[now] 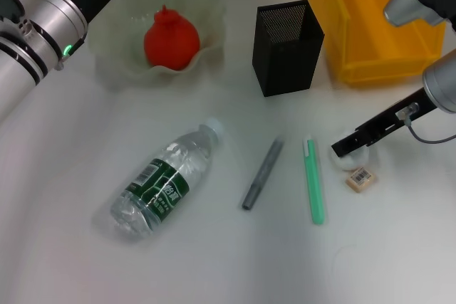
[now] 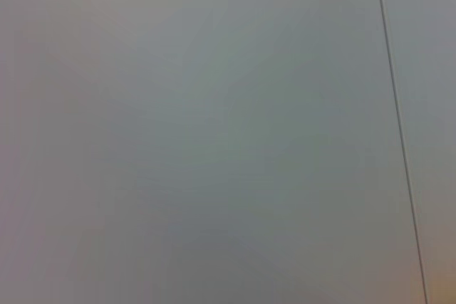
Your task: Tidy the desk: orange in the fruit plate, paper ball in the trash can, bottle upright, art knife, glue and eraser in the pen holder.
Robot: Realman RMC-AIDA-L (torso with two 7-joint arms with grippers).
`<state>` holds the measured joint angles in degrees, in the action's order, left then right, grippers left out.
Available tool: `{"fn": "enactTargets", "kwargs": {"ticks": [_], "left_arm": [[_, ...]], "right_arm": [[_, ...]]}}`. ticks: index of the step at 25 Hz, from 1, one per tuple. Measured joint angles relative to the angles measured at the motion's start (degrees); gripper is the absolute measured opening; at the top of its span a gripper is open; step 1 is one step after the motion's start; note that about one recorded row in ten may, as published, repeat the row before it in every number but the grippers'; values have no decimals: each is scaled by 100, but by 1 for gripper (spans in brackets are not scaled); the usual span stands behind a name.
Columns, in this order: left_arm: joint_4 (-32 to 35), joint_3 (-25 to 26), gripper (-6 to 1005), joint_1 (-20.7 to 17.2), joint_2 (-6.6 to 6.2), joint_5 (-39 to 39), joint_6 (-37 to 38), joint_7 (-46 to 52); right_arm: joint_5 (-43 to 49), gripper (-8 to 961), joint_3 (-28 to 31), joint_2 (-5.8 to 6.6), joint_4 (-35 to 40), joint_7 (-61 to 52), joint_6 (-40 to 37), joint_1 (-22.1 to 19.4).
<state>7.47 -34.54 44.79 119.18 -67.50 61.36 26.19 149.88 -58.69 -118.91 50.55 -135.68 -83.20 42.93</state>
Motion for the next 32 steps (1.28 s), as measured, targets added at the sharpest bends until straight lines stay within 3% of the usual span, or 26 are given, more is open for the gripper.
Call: {"fn": "enactTargets", "kwargs": {"ticks": [6, 10, 15, 17, 20, 23, 27, 32], "left_arm": [[0, 0, 725, -21, 0, -1, 27, 0], [-1, 0, 725, -56, 0, 62, 133, 0], [14, 0, 726, -119, -7, 184, 382, 16], [15, 0, 726, -125, -7, 196, 416, 17], [15, 0, 726, -132, -8, 199, 429, 17], [-2, -9, 725, -147, -9, 202, 451, 17], [-28, -46, 725, -171, -6, 202, 563, 33], [-12, -141, 725, -252, -8, 158, 644, 358]], "right_arm": [[-68, 507, 180, 0, 91, -1, -14, -92], [-646, 491, 818, 57, 305, 227, -130, -414], [-2495, 487, 1700, 334, 312, 956, -668, -1085], [-3403, 486, 1987, 379, 197, 1411, -730, -1381], [-4834, 484, 2329, 313, -105, 2672, -624, -1800], [-5754, 483, 2508, 197, -518, 4126, -253, -1940], [-6191, 482, 2612, 123, -1166, 5712, 670, -1724], [-6220, 481, 2611, 82, -1592, 6602, 1927, -1264]]}}
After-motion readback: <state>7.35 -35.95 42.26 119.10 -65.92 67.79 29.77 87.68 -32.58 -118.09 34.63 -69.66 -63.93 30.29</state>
